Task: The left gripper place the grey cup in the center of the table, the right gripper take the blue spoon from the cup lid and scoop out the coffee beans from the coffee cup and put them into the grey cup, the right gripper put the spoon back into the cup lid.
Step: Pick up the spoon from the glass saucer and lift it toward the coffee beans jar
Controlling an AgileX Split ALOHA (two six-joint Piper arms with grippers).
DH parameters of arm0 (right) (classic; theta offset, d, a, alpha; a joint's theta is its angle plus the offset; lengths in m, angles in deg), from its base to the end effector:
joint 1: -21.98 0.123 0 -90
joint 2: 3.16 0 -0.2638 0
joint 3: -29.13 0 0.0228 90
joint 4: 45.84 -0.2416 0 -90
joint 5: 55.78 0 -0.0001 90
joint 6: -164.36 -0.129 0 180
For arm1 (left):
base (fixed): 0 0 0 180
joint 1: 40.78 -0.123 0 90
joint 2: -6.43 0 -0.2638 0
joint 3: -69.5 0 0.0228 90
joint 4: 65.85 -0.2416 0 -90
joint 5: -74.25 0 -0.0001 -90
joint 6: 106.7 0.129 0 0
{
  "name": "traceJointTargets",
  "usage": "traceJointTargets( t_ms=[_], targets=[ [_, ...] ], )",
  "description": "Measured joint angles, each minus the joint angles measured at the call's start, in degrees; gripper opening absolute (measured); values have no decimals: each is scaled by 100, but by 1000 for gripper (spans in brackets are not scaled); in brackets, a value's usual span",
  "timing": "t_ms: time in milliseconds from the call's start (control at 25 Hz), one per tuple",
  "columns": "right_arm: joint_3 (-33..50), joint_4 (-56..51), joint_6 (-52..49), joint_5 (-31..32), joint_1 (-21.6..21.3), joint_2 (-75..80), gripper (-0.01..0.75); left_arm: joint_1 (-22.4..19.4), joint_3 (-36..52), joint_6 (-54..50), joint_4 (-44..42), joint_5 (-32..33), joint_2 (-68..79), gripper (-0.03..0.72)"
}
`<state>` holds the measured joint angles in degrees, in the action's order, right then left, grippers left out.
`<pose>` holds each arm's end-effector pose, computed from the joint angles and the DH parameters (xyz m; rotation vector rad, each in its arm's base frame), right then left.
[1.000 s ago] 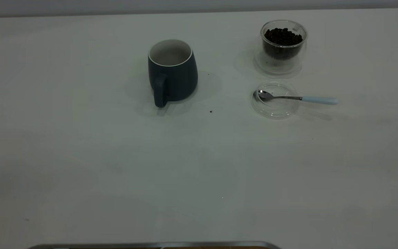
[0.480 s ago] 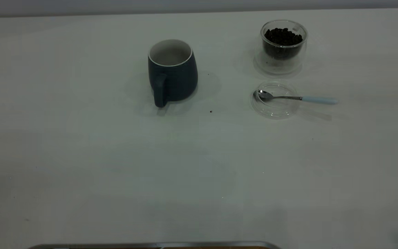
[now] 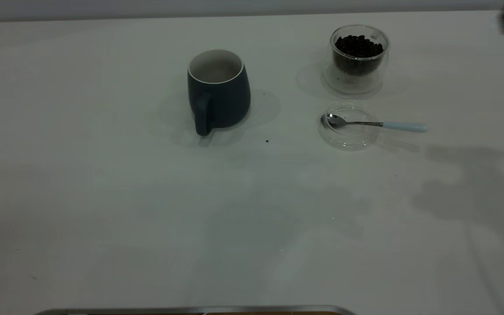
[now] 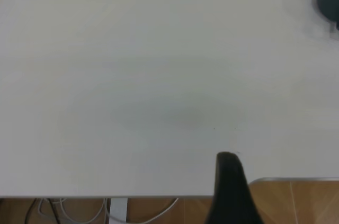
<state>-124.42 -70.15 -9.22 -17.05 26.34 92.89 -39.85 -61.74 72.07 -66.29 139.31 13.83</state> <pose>0.2857 0.0551 0.1586 0.1408 2.7777 0.4391 0.0366 0.0003 0.2435 -0.0063 2.1157 -0.0132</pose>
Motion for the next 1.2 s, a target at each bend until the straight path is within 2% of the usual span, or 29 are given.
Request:
traceJointTargets(
  t_ms=[120, 320, 560, 800, 1200],
  targets=[
    [-18, -1261, 1023, -145, -315, 548, 615, 0, 0, 0, 0, 0, 0, 567],
    [-18, -3238, 2767, -12, -885, 1445, 615, 0, 0, 5, 0, 0, 0, 567],
    [-23, -4559, 4047, 152, -1382, 2511, 607, 0, 0, 6, 0, 0, 0, 567],
    [-23, -5396, 4847, 315, -1577, 3483, 604, 0, 0, 20, 0, 0, 0, 567],
    [-79, -7287, 6562, 731, -1595, 4661, 601, 0, 0, 20, 0, 0, 0, 567]
  ],
)
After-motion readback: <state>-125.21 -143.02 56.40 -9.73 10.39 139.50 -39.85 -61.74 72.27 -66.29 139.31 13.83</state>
